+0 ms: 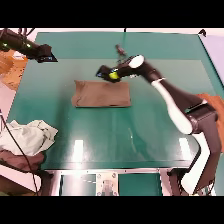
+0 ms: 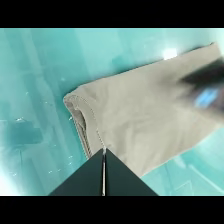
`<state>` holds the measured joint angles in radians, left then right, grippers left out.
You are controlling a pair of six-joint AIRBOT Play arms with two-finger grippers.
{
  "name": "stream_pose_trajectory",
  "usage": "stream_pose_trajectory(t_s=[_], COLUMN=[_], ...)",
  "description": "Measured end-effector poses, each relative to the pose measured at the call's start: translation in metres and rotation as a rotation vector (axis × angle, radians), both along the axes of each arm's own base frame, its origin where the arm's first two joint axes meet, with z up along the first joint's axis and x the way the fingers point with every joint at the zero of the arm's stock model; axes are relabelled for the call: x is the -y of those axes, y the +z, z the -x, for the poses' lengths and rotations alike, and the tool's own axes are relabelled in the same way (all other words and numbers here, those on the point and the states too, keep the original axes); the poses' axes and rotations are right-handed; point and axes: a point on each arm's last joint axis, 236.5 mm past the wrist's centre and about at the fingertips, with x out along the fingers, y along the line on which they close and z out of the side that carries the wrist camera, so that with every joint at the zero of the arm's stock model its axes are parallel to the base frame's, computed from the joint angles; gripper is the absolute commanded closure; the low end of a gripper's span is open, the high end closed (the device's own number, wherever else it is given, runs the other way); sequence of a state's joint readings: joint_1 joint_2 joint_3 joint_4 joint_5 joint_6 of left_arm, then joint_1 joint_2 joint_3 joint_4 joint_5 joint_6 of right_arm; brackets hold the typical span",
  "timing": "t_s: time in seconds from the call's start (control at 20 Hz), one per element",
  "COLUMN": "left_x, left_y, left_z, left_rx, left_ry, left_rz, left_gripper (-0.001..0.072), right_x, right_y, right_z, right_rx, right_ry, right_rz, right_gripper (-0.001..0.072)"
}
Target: Fold the shirts.
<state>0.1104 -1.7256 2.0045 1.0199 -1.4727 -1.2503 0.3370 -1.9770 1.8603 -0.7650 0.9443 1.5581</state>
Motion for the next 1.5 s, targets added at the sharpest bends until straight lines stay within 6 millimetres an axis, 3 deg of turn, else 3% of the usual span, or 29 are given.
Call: stream_pose_trajectory(t_s=[0.15,0.3,0.45,0.6,0.65,0.7,0.8,1.0,1.15,1.3,1.5], left_x=[-0.001,-0.003,-0.008,-0.011,-0.012,-0.011,-0.012,-0.012,-0.013,-0.012,-0.012], left_y=[-0.001,-0.003,-0.005,-0.006,-0.007,-0.007,-0.007,-0.007,-0.008,-0.008,-0.01], left_z=[0.001,0.001,0.001,0.0,0.0,0.001,0.0,0.001,0.001,0.003,0.006], left_rx=[-0.002,-0.005,-0.007,-0.009,-0.01,-0.011,-0.011,-0.013,-0.017,-0.025,-0.039], left_ry=[-0.001,0.0,0.007,0.011,0.014,0.014,0.015,0.018,0.02,0.016,0.009], left_rz=[-0.003,-0.016,-0.035,-0.047,-0.05,-0.05,-0.052,-0.053,-0.054,-0.055,-0.055], left_gripper=[0.0686,0.0686,0.0686,0.0686,0.0685,0.0686,0.0686,0.0686,0.0686,0.0686,0.0686], right_x=[0.092,0.145,0.154,0.125,0.113,0.105,0.093,0.082,0.111,0.178,0.303], right_y=[-0.013,-0.047,-0.083,-0.093,-0.095,-0.097,-0.099,-0.059,-0.002,0.065,0.136], right_z=[-0.005,0.014,0.038,0.045,0.047,0.048,0.047,0.027,0.003,-0.011,-0.005], right_rx=[-0.123,-0.272,-0.363,-0.366,-0.363,-0.354,-0.34,-0.248,-0.124,-0.008,0.103], right_ry=[-0.05,-0.086,-0.089,-0.074,-0.064,-0.059,-0.05,-0.044,-0.075,-0.169,-0.366], right_rz=[0.055,0.085,0.08,0.004,-0.014,-0.023,-0.035,-0.094,-0.109,-0.092,-0.058], right_gripper=[0.0144,0.0139,0.014,0.0141,0.0202,0.0505,0.0692,0.0695,0.0695,0.0695,0.0695])
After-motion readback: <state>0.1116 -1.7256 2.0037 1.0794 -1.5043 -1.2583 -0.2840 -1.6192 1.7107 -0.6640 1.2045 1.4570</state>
